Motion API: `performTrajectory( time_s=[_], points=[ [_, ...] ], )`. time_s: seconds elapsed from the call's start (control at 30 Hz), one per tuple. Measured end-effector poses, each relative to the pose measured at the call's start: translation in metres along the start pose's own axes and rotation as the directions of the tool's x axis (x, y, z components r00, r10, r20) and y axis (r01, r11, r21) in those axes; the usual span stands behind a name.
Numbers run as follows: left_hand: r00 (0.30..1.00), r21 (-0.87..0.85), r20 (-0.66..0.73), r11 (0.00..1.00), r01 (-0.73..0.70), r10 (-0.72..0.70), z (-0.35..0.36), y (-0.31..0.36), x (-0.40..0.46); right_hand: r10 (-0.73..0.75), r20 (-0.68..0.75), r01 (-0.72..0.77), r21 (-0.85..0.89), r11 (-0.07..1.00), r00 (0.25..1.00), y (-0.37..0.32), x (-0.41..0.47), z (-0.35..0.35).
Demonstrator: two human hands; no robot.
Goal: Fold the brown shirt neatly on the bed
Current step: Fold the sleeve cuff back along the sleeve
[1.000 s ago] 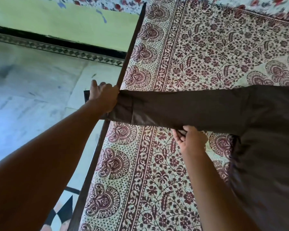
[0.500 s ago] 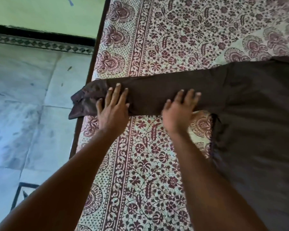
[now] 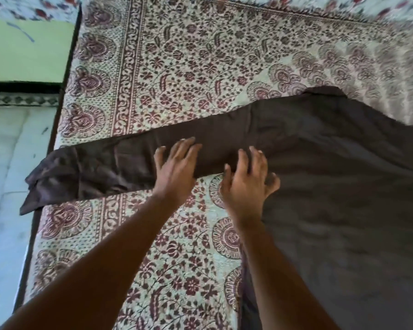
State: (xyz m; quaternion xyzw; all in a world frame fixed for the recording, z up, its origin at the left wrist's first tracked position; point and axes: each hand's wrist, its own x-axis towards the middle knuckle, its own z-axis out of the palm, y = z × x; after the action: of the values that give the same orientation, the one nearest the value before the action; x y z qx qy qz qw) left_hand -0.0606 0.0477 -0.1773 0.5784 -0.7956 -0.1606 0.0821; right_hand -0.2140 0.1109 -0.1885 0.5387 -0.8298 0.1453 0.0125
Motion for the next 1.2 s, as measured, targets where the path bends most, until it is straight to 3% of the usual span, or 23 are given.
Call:
performTrajectory(
  time_s=[0.07, 0.13, 0.23, 0.3, 0.37, 0.47, 0.7, 0.8, 1.07, 1.13, 1.2],
  points=[
    [0.999, -0.013, 0.006, 0.999, -0.048, 0.048, 0.012, 0.034, 0.017, 0.081, 0.026, -0.081, 0.015, 0.997, 0.996, 0.032, 0.015, 0.008],
    [0.993, -0.032, 0.021, 0.992, -0.12, 0.12, 0.024, 0.063, 0.034, 0.053, 0.068, -0.059, 0.079, 0.995, 0.996, 0.056, 0.021, 0.014],
    [0.979, -0.12, 0.092, 0.978, -0.173, 0.184, 0.035, 0.095, 0.062, -0.234, 0.086, 0.217, 0.177, 0.96, 0.968, 0.075, 0.015, 0.019],
    [0.975, -0.153, 0.168, 0.981, -0.121, 0.146, 0.043, 0.107, 0.084, -0.314, 0.102, 0.287, 0.22, 0.932, 0.944, 0.085, 0.008, 0.014],
    [0.974, -0.134, 0.223, 0.991, -0.02, 0.05, 0.048, 0.113, 0.106, -0.206, 0.12, 0.191, 0.127, 0.973, 0.971, 0.095, -0.001, 0.009],
    [0.979, -0.12, 0.182, 0.986, 0.119, -0.096, 0.045, 0.115, 0.137, -0.072, 0.199, 0.074, -0.006, 0.997, 0.977, 0.106, -0.018, 0.009],
    [0.991, -0.133, -0.064, 0.985, 0.112, -0.121, 0.041, 0.132, 0.183, -0.098, 0.234, 0.105, -0.018, 0.994, 0.967, 0.114, -0.025, 0.012],
    [0.985, -0.12, -0.088, 0.983, 0.138, -0.149, 0.038, 0.137, 0.188, -0.113, 0.23, 0.118, -0.005, 0.993, 0.967, 0.115, -0.025, 0.012],
    [0.987, -0.088, -0.113, 0.99, 0.107, -0.117, 0.037, 0.144, 0.171, -0.111, 0.244, 0.119, -0.021, 0.993, 0.963, 0.114, -0.024, 0.01],
    [0.988, -0.148, -0.151, 0.989, 0.023, -0.046, 0.039, 0.143, 0.15, -0.1, 0.246, 0.107, -0.014, 0.994, 0.964, 0.114, -0.023, 0.009],
    [0.991, -0.083, -0.097, 0.992, -0.1, 0.091, 0.043, 0.131, 0.118, -0.1, 0.243, 0.099, 0.017, 0.995, 0.965, 0.115, -0.022, 0.008]
  ],
)
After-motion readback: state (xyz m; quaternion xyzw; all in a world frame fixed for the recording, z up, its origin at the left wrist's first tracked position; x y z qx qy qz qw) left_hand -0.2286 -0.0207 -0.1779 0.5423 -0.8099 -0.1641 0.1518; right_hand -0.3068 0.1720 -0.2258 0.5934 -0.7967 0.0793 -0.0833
